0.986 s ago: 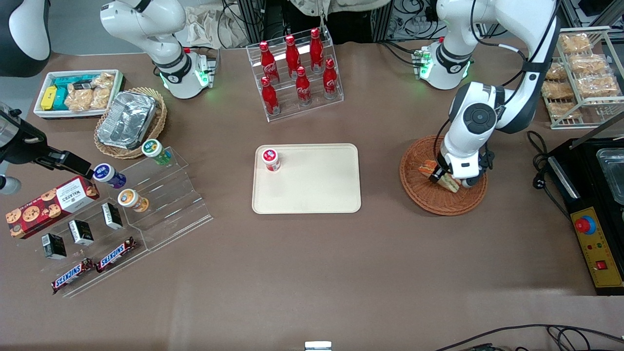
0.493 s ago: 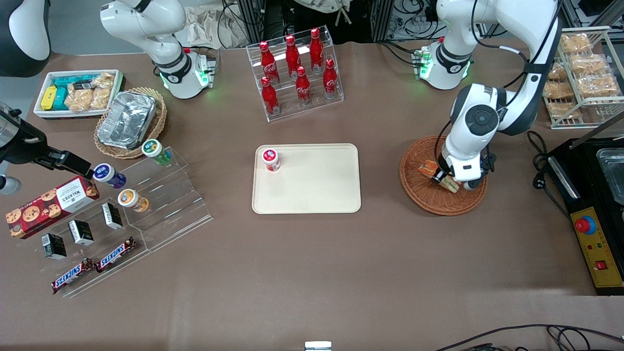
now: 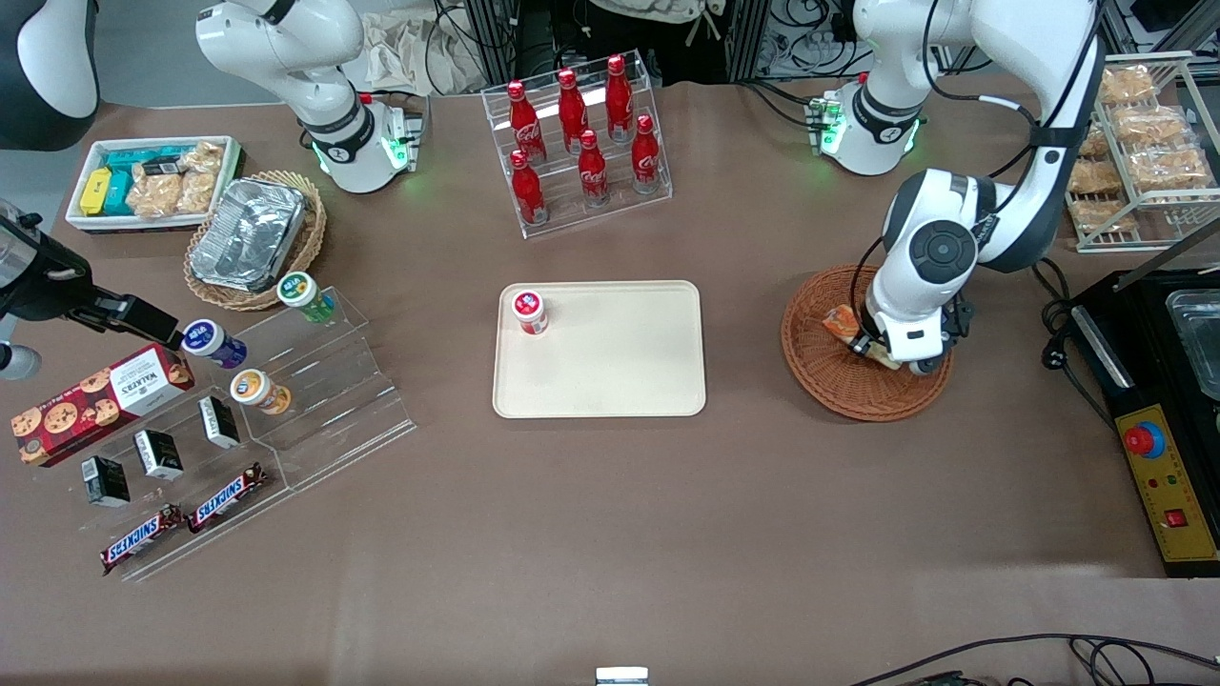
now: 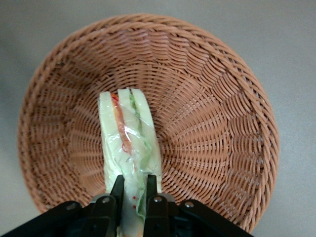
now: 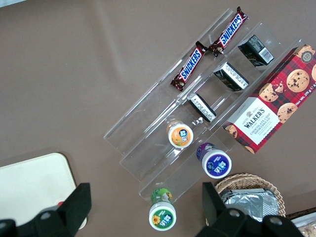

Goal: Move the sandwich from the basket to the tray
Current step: 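Lift the sandwich out of the basket with the left gripper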

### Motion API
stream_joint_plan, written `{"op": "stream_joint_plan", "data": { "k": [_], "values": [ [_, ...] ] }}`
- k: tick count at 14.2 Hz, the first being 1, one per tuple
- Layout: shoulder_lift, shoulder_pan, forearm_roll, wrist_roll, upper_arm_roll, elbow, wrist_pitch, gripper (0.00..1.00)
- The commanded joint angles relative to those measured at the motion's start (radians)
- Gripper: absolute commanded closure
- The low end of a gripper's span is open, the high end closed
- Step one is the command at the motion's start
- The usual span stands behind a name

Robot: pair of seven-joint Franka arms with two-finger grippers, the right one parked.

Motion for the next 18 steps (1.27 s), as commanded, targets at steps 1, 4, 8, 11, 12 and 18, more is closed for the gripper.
{"op": "stream_joint_plan", "data": {
  "k": [1, 4, 8, 11, 12, 18],
  "values": [
    [-0.009, -0.007, 0.023, 0.017, 0.0, 0.118, -0.168, 1.0],
    [-0.009, -0.007, 0.008, 0.116, -0.002, 0.259, -0.315, 1.0],
    [-0.012, -0.009, 0.006, 0.228, -0.011, 0.413, -0.485, 1.0],
    [-0.013, -0.007, -0.023, 0.414, -0.008, 0.543, -0.656, 1.0],
    [-0.021, -0.006, -0.044, 0.475, -0.005, 0.575, -0.696, 1.0],
    [-0.058, 0.004, -0.103, 0.578, -0.008, 0.634, -0.748, 1.0]
  ]
}}
